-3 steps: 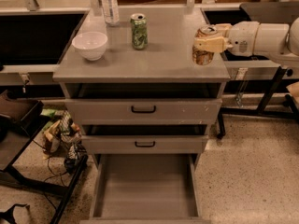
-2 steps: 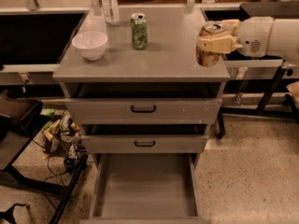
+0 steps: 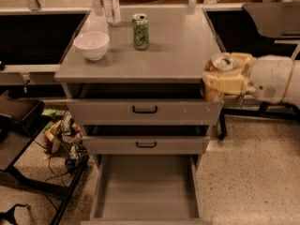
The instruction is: Place orange can into bottom drawer
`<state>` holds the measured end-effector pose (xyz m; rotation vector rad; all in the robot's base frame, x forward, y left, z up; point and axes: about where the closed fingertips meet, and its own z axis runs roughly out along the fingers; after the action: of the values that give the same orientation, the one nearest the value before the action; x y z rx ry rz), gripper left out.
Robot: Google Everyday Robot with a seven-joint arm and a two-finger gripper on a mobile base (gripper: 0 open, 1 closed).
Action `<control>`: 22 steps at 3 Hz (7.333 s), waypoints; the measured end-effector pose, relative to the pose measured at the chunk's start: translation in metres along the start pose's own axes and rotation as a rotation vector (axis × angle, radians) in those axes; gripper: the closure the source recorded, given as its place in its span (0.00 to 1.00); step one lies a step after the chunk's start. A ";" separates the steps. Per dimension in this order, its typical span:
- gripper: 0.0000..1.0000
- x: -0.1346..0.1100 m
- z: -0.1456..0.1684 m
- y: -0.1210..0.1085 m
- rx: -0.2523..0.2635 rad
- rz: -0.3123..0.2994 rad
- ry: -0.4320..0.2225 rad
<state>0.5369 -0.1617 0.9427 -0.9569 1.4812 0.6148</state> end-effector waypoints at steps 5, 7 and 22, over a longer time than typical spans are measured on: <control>1.00 0.166 0.051 0.093 0.046 0.101 -0.002; 1.00 0.321 0.105 0.127 0.056 0.138 0.062; 0.35 0.701 0.279 0.174 -0.272 0.176 0.149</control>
Offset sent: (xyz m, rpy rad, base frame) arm -0.0238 0.0000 -0.0467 0.0172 -0.0068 -0.0593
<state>0.5746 0.0127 0.1892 -1.1070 1.6539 0.9064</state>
